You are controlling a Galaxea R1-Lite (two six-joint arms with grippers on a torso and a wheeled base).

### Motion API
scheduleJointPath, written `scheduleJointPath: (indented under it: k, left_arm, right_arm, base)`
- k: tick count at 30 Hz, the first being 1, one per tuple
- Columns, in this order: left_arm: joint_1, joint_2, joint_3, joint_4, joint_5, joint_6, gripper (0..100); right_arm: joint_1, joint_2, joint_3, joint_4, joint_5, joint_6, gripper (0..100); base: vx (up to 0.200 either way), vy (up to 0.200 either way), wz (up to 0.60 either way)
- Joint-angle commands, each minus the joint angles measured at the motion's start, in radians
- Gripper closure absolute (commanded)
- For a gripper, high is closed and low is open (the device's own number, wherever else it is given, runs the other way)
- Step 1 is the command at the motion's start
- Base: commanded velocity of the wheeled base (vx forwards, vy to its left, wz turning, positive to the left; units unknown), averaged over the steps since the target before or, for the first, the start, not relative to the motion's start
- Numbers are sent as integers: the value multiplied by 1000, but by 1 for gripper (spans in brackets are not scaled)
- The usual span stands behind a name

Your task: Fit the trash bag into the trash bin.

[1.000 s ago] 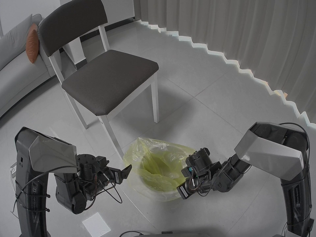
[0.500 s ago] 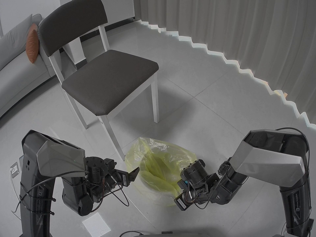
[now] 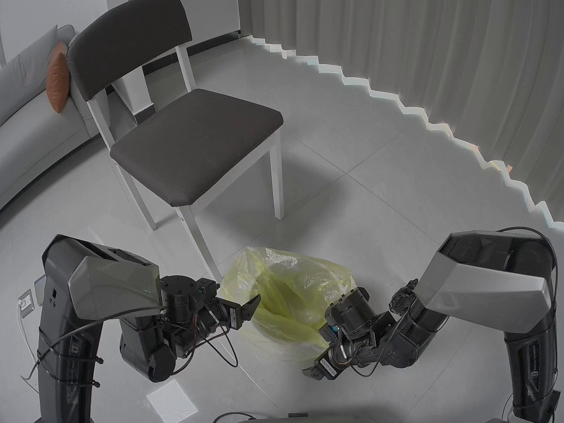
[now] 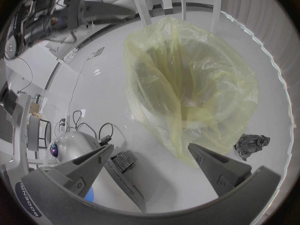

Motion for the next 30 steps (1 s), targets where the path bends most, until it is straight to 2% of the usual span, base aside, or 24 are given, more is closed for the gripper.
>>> scheduleJointPath:
  k: [1, 9, 15, 20, 24, 30]
  left_arm:
    - [4, 17, -41, 46, 3, 24, 0]
    - [70, 88, -90, 118, 3, 169, 0]
    - [93, 92, -123, 202, 2, 180, 0]
    - [130, 98, -121, 234, 2, 252, 0]
    - [139, 124, -164, 268, 0, 264, 0]
    - [130, 118, -264, 418, 0, 266, 0]
  right_arm:
    - [-28, -83, 16, -1, 3, 8, 0]
    - [-90, -179, 56, -1, 12, 7, 0]
    - [-139, -181, 51, -1, 17, 7, 0]
    - [-182, -178, 33, -4, 20, 7, 0]
    - [-211, -175, 19, -4, 31, 7, 0]
    - [-271, -132, -58, 5, 32, 7, 0]
  base:
    - [0, 0, 0]
    - [0, 0, 0]
    - [0, 0, 0]
    - [0, 0, 0]
    - [0, 0, 0]
    - [0, 0, 0]
